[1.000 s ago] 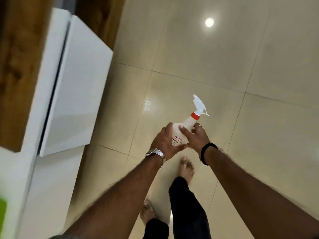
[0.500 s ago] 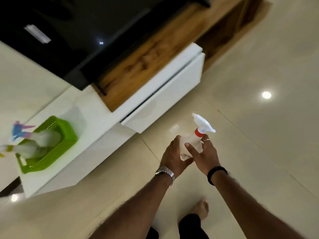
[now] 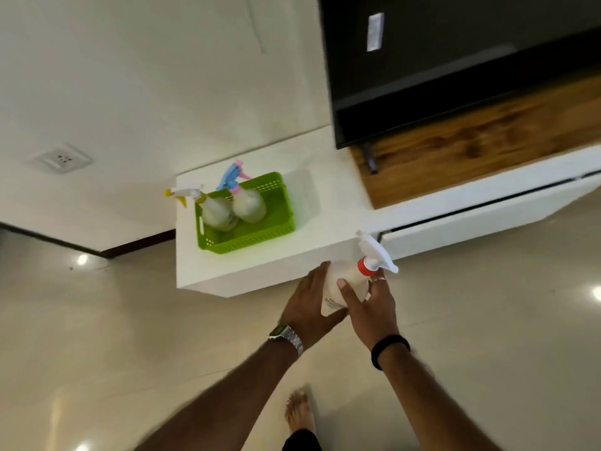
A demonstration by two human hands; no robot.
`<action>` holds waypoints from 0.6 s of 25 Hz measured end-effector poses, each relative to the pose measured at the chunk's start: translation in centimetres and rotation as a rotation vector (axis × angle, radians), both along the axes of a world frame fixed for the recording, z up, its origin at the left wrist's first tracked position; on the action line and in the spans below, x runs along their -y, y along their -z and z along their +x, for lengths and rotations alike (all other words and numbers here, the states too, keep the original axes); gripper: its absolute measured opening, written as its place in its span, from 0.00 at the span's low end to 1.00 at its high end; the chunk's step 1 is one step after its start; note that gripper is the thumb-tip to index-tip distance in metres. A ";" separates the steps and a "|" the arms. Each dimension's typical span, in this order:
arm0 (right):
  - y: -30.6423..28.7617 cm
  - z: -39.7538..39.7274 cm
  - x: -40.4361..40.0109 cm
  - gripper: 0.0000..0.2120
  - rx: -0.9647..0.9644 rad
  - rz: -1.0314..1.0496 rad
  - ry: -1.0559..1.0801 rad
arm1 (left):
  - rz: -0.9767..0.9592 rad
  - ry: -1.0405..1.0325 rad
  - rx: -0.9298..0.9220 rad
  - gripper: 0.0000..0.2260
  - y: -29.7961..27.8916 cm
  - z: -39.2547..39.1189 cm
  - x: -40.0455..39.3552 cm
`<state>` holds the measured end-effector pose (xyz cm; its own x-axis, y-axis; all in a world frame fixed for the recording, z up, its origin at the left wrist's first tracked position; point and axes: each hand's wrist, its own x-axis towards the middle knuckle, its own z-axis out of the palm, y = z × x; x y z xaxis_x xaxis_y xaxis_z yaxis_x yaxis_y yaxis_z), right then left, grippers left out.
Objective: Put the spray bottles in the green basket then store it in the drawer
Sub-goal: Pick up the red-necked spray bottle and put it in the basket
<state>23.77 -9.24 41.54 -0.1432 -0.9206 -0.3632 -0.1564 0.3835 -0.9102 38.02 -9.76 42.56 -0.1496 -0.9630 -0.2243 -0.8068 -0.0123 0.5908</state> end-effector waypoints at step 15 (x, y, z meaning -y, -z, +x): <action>-0.5 24.8 15.1 0.24 -0.272 -0.201 -0.277 | 0.079 -0.071 0.492 0.41 6.1 27.0 5.1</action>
